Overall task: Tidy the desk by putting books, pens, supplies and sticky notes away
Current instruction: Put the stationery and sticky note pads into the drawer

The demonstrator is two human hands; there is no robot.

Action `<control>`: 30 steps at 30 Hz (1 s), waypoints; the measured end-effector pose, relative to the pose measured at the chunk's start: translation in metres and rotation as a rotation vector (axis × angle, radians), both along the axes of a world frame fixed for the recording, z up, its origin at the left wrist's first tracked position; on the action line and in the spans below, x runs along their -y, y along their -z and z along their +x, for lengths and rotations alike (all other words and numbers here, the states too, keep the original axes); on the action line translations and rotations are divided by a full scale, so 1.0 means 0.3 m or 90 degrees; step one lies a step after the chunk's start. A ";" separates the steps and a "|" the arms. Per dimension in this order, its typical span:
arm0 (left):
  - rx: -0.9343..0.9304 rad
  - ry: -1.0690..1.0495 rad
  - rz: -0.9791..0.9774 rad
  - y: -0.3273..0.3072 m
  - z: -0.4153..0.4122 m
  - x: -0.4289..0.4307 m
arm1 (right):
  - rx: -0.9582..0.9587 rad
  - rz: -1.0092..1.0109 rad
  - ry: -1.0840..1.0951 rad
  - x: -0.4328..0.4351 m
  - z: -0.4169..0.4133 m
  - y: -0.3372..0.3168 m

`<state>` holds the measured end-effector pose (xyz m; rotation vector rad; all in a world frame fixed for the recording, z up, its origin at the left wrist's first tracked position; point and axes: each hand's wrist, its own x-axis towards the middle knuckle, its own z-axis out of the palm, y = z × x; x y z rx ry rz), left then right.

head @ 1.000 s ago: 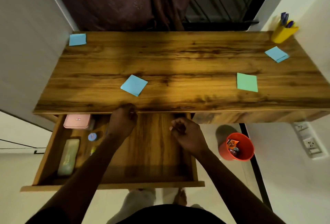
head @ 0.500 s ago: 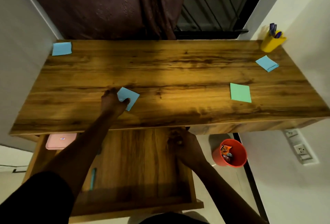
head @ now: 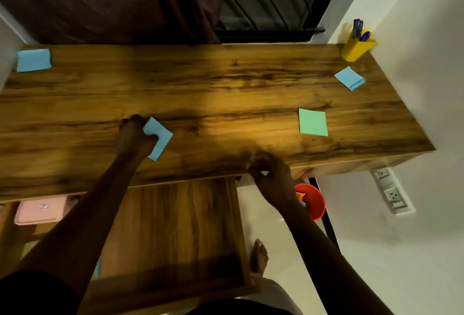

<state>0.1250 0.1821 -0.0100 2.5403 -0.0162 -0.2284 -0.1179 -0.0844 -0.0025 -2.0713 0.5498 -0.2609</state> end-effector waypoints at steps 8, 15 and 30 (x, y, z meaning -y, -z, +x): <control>0.068 0.014 -0.191 -0.124 -0.292 0.341 | 0.014 -0.069 0.108 0.465 0.071 -0.039; 0.050 0.013 -0.275 -0.135 -0.484 0.676 | -0.107 -0.166 -0.031 0.706 0.181 -0.042; 0.025 -0.062 -0.228 -0.085 -0.696 0.680 | -0.404 -0.338 -0.187 1.028 0.307 0.126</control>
